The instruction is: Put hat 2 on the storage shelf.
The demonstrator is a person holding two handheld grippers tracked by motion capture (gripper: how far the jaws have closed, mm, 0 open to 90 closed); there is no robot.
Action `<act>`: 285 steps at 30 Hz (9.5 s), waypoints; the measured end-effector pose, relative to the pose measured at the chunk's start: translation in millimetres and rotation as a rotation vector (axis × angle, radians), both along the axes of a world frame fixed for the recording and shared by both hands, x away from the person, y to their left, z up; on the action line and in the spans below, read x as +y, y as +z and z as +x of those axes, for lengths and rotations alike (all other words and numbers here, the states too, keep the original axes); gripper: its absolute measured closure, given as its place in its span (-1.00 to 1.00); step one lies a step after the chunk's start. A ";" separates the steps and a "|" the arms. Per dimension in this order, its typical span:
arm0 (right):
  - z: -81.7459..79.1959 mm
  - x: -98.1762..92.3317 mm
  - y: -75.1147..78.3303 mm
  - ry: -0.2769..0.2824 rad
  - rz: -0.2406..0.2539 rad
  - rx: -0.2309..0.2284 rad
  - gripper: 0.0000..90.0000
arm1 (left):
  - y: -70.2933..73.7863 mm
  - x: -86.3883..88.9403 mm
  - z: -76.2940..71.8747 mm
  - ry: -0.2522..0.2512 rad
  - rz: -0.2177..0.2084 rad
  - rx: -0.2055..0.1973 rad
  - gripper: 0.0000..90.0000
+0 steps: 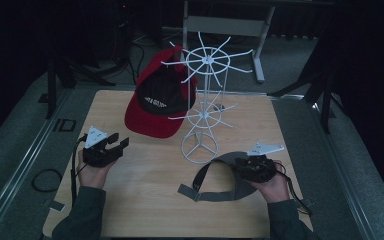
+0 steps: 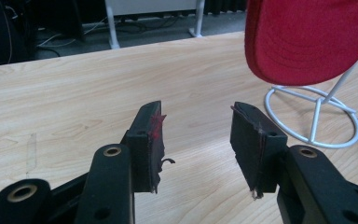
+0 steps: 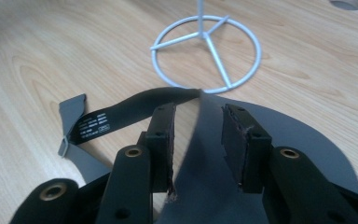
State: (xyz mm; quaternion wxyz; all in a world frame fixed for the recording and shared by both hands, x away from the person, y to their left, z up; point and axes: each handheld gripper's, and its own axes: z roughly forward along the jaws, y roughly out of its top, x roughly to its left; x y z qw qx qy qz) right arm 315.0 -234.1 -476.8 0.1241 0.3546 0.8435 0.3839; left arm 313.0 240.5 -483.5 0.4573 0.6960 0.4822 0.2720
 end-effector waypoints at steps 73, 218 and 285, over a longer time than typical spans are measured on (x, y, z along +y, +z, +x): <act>-1.8 55.7 -22.4 0.181 -0.117 0.006 0.86 | -2.4 1.0 -0.8 0.001 -0.006 0.000 0.21; 51.8 -29.0 164.3 -0.144 0.123 -0.387 0.87 | -6.7 5.2 0.2 0.007 -0.016 0.007 0.21; 94.8 -43.9 221.6 -0.100 0.239 -0.420 0.87 | -6.5 2.3 2.5 -0.006 -0.035 0.008 0.21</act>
